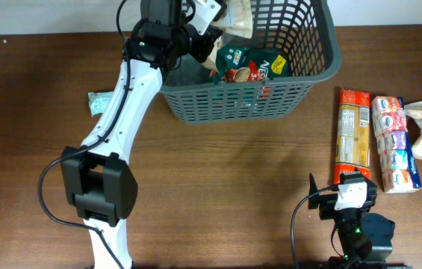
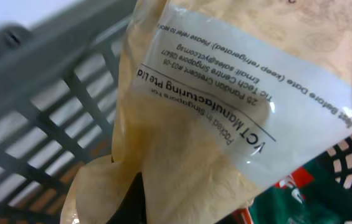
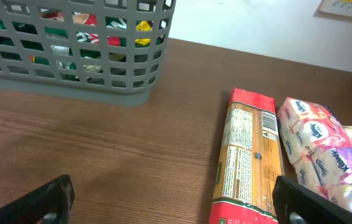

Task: Pack container
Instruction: 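Lift the beige pouch and drop it into the basket, then move the left gripper to the mint-green wipes packet and grasp it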

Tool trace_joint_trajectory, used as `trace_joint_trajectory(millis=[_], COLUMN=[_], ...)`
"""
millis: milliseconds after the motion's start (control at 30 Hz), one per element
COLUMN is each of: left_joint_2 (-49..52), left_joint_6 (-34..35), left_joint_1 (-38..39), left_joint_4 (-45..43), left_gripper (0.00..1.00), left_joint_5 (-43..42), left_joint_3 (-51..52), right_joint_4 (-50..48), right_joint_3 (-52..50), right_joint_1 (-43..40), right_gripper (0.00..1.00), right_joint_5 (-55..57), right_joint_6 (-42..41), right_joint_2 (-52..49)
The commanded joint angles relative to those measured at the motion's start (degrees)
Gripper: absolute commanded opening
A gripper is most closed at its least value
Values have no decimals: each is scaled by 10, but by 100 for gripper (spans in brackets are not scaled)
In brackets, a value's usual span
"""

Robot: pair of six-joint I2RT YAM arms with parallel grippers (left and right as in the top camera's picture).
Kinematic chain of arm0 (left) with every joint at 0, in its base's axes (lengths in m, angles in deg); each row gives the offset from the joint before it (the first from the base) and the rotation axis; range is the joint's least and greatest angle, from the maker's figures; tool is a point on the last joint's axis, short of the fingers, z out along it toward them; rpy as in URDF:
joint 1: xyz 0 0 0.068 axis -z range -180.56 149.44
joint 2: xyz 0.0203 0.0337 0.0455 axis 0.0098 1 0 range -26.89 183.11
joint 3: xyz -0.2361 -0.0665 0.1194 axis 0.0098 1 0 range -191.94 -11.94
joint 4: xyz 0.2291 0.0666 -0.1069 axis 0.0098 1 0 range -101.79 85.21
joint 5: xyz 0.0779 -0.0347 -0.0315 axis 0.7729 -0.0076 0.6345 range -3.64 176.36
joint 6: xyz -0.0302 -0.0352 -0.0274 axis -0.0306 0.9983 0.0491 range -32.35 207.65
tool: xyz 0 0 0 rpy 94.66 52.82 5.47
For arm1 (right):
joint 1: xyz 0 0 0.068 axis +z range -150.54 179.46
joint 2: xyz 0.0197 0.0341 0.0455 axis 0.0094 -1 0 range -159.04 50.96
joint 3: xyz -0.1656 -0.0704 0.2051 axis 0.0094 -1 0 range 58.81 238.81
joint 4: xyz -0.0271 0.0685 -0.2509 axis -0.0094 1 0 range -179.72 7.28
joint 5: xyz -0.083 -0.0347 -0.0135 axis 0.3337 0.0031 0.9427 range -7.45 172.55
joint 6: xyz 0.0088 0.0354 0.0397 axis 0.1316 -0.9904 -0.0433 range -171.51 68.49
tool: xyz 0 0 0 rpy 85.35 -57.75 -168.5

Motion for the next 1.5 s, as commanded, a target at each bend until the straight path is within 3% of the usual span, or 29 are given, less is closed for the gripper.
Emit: trace_joint_trajectory(millis=[0, 100, 167, 300, 500, 633, 900, 1100, 1267, 1467], left_joint_2=[21, 23, 23, 22, 11, -27, -129, -182, -168, -140], left_joint_6=[0, 2, 19, 28, 28, 28, 28, 59, 107, 148], left_joint_1=[0, 0, 0, -2, -5, -5, -8, -43, -141, -247], left_joint_4=[17, 35, 37, 55, 106, 169, 283, 418, 533, 495], left_gripper=[2, 10, 28, 36, 38, 38, 45, 47, 46, 46], left_joint_5=[31, 78, 113, 151, 150, 151, 233, 296, 296, 228], left_joint_3=[-2, -2, -2, -4, -56, -159, -270, -271, -238, -80], right_joint_4=[-1, -1, -1, -1, -1, -1, -1, -1, -1, -1], right_joint_3=[-5, -5, -5, -5, -5, -5, -5, -5, -5, -5], right_joint_1=[-4, -4, -4, -4, -4, -4, -4, -4, -4, -4], right_gripper=[99, 99, 99, 99, 99, 99, 99, 99, 99, 99], right_joint_5=[-3, -3, -3, -3, -3, -3, -3, -3, -3, -3], right_joint_6=[-5, -5, -5, -5, -5, -5, -5, -5, -5, -5], right_joint_2=[4, 4, 4, 4, 4, 4, 4, 4, 4, 4])
